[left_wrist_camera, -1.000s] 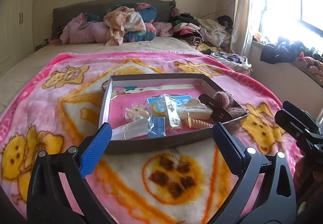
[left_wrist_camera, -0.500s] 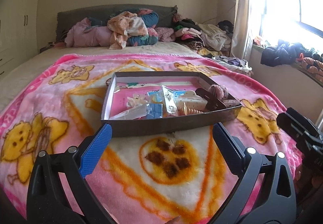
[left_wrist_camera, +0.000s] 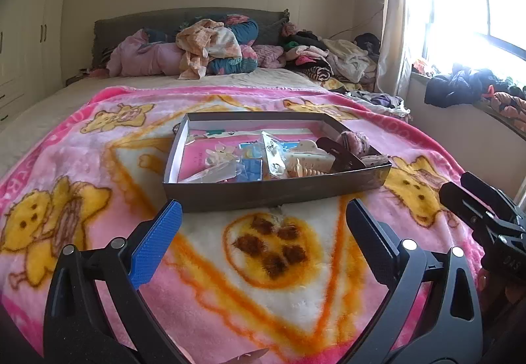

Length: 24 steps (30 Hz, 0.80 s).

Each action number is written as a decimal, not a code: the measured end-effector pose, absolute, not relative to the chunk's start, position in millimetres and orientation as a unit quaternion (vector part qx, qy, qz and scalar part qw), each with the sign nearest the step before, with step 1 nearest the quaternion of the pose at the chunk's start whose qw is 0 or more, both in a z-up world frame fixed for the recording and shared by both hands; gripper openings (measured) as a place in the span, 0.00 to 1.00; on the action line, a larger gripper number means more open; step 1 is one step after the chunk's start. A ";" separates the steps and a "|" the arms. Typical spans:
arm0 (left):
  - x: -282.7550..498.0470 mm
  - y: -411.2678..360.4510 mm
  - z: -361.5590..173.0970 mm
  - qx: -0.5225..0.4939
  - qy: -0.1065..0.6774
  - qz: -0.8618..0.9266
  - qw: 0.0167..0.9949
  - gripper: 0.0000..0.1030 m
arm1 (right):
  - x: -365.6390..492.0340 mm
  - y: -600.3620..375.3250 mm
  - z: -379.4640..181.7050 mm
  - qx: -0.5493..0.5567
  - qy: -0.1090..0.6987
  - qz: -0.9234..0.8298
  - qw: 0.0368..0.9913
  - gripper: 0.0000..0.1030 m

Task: Organize jewelry

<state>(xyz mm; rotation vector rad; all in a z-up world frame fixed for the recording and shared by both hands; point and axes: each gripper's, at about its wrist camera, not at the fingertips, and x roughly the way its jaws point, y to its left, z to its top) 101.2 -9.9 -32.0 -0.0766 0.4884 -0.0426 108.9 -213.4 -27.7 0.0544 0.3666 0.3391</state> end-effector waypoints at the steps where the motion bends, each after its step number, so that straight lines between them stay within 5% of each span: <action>1: 101.1 -9.8 -32.0 -0.038 0.241 -0.021 0.969 0.89 | 108.7 -213.6 -28.1 0.026 0.182 0.168 0.969 0.94; 24: 100.6 -9.2 -30.8 -0.036 0.239 -0.015 0.970 0.89 | 108.6 -214.7 -28.4 0.029 0.178 0.171 0.969 0.94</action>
